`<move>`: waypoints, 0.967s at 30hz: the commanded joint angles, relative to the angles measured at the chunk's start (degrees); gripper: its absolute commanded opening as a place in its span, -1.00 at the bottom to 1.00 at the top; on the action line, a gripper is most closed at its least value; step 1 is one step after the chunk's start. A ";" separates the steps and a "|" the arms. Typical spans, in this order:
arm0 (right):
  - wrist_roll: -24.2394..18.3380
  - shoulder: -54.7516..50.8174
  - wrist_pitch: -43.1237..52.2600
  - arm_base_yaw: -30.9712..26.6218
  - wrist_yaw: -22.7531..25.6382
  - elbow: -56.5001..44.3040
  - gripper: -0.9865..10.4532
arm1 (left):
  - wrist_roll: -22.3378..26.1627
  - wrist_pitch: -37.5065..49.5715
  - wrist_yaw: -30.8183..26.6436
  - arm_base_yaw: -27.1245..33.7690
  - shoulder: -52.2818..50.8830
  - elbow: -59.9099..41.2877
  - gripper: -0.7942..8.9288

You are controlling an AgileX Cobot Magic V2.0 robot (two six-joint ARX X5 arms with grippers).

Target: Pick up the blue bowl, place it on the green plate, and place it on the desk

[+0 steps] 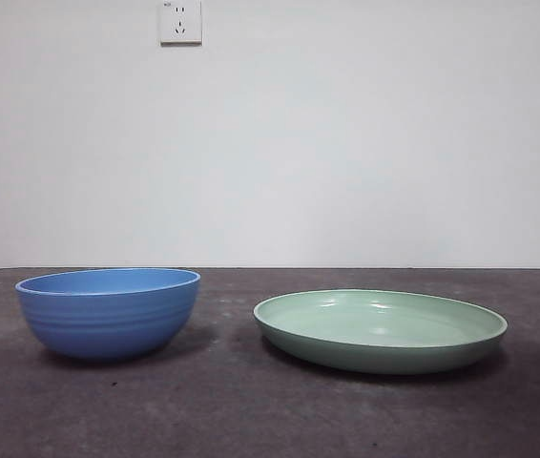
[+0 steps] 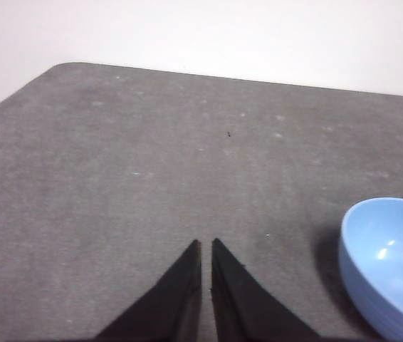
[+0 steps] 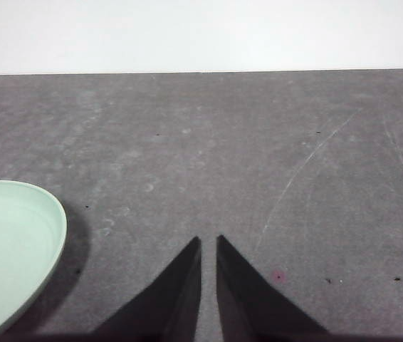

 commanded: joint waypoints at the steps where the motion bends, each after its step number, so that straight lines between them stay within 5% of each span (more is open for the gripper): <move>1: 2.08 0.00 0.24 0.04 -1.11 -0.28 -0.77 | -1.68 -0.46 2.34 -0.04 -0.07 -0.87 -0.80; 6: 3.78 0.00 3.02 0.26 -6.56 0.59 -0.77 | -3.76 -0.70 2.73 -0.61 0.07 1.18 -0.80; 9: 6.05 0.07 2.12 0.81 -6.69 3.17 -0.78 | -8.94 -0.70 3.02 -1.25 0.24 3.43 -0.80; 15: 12.15 3.02 1.09 1.90 -9.81 8.96 -0.78 | -13.25 -1.01 9.70 -3.21 5.09 9.38 -0.80; 29: 13.27 23.54 -14.67 3.10 -21.70 34.01 -0.81 | -10.75 -10.29 18.78 -5.95 29.22 36.20 -0.80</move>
